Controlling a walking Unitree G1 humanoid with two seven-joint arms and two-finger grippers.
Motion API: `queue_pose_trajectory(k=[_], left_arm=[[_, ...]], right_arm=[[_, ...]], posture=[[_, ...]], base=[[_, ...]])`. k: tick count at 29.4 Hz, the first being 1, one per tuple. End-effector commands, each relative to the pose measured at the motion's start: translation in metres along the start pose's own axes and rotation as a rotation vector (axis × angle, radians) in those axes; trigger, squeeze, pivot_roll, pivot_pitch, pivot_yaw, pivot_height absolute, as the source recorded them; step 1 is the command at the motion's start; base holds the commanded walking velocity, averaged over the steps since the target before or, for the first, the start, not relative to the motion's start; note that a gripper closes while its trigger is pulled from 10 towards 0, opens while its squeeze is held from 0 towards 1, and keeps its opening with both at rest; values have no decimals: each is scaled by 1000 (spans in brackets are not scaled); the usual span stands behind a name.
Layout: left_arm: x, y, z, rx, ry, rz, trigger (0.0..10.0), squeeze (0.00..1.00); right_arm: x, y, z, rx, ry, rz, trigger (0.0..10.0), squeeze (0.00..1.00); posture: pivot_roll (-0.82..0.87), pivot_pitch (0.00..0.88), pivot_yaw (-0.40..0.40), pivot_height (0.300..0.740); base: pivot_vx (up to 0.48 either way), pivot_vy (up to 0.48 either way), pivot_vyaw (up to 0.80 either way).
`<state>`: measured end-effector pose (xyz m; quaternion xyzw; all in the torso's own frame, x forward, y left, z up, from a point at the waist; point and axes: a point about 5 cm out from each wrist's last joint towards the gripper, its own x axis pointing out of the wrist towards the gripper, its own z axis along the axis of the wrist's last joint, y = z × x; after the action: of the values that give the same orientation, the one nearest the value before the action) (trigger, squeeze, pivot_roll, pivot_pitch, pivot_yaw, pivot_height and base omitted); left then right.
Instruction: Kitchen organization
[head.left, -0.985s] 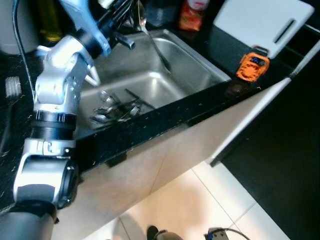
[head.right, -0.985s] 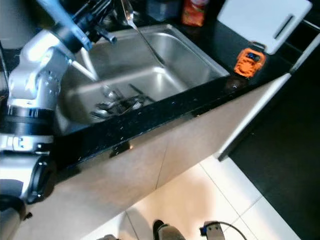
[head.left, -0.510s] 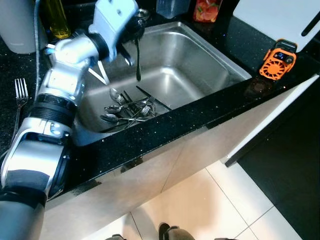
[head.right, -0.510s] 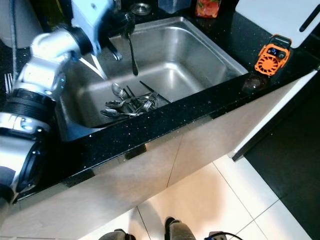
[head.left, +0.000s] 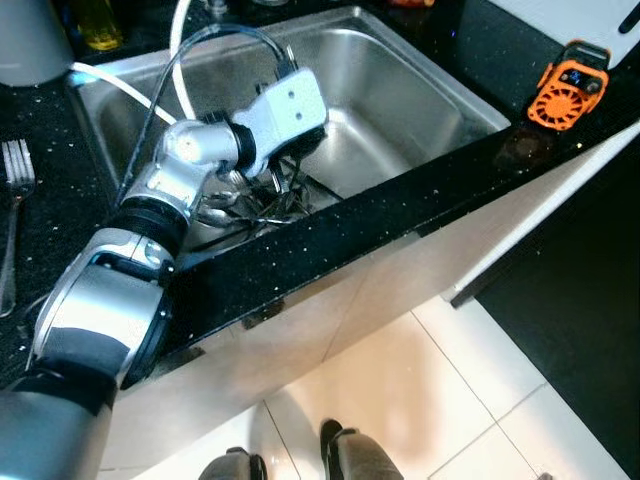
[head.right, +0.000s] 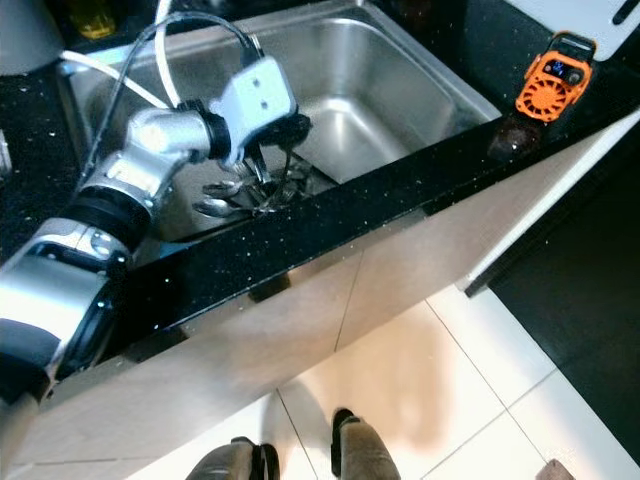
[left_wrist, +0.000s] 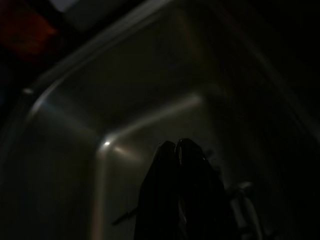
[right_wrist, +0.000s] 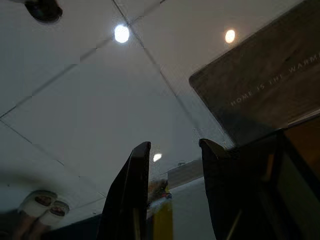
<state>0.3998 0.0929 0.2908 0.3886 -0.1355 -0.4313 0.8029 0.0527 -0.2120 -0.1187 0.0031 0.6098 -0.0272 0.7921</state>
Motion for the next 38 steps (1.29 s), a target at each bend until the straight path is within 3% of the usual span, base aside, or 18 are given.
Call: queue_pose_trajectory(k=[1,2,6,10,11,12,15,16,17,18,19,24,31,32,33,34,36,38], left_arm=[[6,-6,3,30,2,-56,10000,20],[8,-11,0,27,18,-85,10000,1000],[9,-15,-4,30,37,-125,10000,1000],[1,1,3,79,15,-78,10000,1000],[-3,10,9,84,-5,-49,10000,831],[-9,21,16,105,-27,-14,10000,0],[-26,53,40,135,-111,105,10000,0],[-26,53,40,135,-111,105,10000,0],[-39,72,54,151,-157,207,10000,0],[-39,72,54,151,-157,207,10000,0],[-49,84,61,163,-181,300,10000,0],[-66,92,62,156,-209,456,10000,0],[-97,86,36,70,-103,752,10000,0],[-101,85,31,34,-85,799,10000,0],[-113,75,17,-115,-42,925,10000,0],[-113,75,17,-115,-42,925,10000,0],[-120,53,4,-263,9,1020,10000,0],[-120,42,0,-322,27,1048,10000,0]], right_arm=[[-3,-3,-16,31,37,-3,10000,0],[-3,-3,-19,35,40,-3,10000,0],[-3,-2,-20,39,40,-3,10000,0],[0,1,-2,35,4,9,10000,0],[1,2,4,32,-9,13,10000,0],[2,4,11,26,-22,19,10000,0],[4,8,28,7,-51,33,10000,0],[4,8,28,7,-51,33,10000,0],[5,11,37,-7,-67,44,10000,0],[5,11,37,-7,-67,44,10000,0],[5,14,44,-19,-80,56,10000,0],[5,17,59,-41,-114,84,10000,0],[5,18,73,-95,-134,102,10000,0],[5,18,74,-98,-134,107,10000,0],[5,18,77,-100,-136,110,10000,0],[5,18,77,-100,-136,110,10000,0],[5,19,80,-105,-137,115,10000,0],[5,19,81,-107,-137,117,10000,0]], posture=[[-130,337,-1,740],[-131,337,-1,740],[-129,327,0,740],[-109,294,-2,740],[-94,277,-5,740],[-80,262,-9,740],[-47,235,-17,740],[-47,235,-17,740],[-20,217,-28,740],[-20,217,-28,740],[-3,202,-38,740],[27,171,-61,740],[64,154,-73,740],[67,151,-74,740],[81,146,-79,740],[81,146,-79,740],[94,144,-84,740],[100,143,-86,740]], base=[[0,0,0],[0,0,0],[0,0,0],[0,0,0],[0,0,0],[0,0,0],[0,0,0],[0,0,0],[0,0,0],[0,0,0],[0,0,0],[0,0,0],[0,0,297],[0,0,800],[0,0,800],[0,0,800],[0,0,800],[0,0,800]])
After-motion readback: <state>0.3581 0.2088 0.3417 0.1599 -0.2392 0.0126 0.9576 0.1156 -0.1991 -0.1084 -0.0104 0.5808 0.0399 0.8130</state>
